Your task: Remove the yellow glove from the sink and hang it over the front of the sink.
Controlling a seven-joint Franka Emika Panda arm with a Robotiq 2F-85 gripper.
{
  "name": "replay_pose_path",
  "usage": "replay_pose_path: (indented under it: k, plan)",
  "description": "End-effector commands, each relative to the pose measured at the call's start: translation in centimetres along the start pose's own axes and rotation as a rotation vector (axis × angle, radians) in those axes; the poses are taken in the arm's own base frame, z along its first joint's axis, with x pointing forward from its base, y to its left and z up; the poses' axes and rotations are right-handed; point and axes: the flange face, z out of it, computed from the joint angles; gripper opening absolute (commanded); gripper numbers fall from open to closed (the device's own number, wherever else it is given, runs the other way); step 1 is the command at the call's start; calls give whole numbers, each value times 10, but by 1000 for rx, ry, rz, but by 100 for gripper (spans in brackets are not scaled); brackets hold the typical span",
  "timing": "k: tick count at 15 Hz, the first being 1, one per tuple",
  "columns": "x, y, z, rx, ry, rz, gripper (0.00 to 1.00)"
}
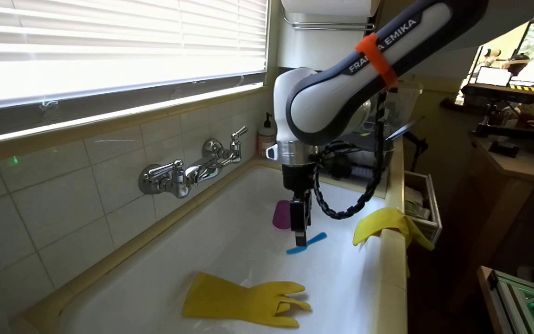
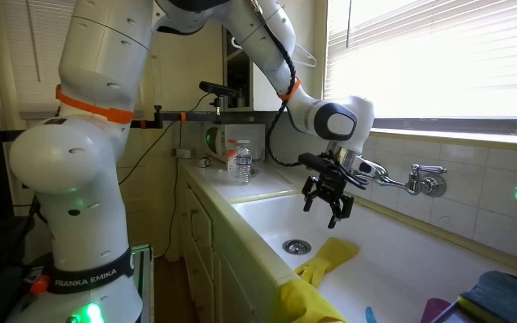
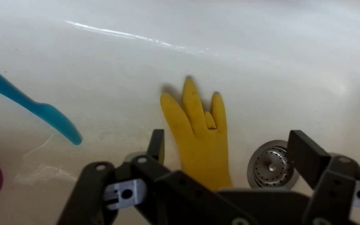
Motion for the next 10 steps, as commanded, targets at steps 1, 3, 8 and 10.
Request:
replay_pose_path:
  k: [1,3,8,10]
  plan:
    - [32,-7,19,-43,14,-97,100]
    - [43,-9,27,-50,38,-140,100]
    - [41,-13,29,-39,33,-137,100]
    - [41,-13,27,-40,36,-136,100]
